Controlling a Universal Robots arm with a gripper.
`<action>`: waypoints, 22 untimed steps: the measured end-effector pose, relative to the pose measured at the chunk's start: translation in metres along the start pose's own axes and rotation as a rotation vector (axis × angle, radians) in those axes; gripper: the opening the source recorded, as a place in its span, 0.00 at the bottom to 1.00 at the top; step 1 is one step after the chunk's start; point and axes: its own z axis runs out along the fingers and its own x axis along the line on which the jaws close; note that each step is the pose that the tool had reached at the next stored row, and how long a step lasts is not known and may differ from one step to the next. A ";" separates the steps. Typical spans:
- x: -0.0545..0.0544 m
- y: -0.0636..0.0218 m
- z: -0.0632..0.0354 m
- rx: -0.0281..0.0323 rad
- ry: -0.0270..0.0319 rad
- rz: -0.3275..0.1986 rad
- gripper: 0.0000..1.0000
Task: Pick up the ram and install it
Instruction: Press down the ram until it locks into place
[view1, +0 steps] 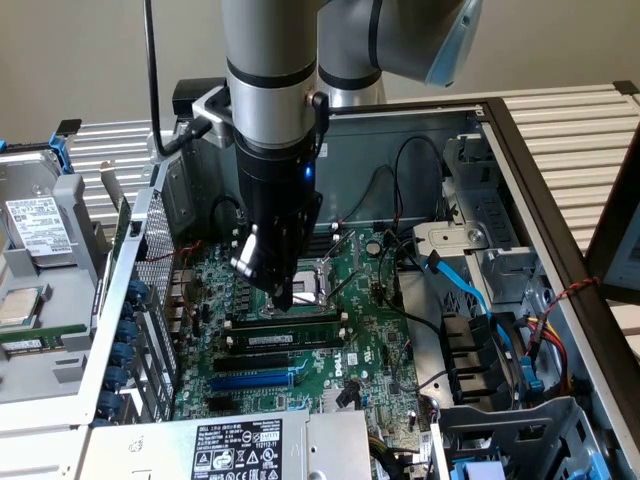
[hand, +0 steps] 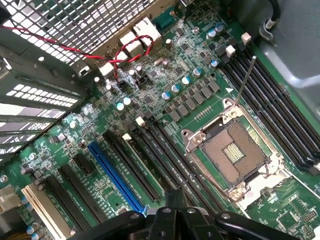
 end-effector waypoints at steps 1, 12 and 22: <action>0.000 0.0000 0.0000 -0.0004 -0.0004 0.014 0.11; 0.000 0.0000 0.0000 -0.0051 -0.0041 0.165 0.11; 0.000 -0.0001 0.0000 -0.0056 -0.0057 0.289 0.11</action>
